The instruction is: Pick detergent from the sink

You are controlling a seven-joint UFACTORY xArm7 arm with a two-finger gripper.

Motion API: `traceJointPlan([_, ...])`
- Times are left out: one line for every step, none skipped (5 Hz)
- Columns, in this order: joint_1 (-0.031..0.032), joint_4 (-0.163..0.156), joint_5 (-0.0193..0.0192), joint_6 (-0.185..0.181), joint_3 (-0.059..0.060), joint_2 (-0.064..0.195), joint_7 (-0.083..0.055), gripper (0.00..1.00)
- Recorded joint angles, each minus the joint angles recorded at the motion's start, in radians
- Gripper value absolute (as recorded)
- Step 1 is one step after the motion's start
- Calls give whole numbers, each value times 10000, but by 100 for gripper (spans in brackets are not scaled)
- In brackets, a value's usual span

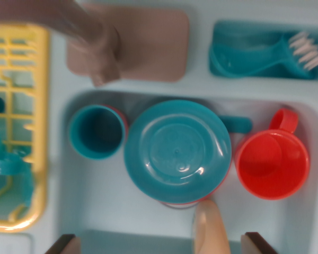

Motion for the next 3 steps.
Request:
traceJointPlan([-55, -399, 22, -376, -83, 27, -235, 0])
traceJointPlan([-55, -399, 22, -376, -83, 27, -235, 0])
traceJointPlan([-103, -749, 42, -707, -156, 51, -442, 0])
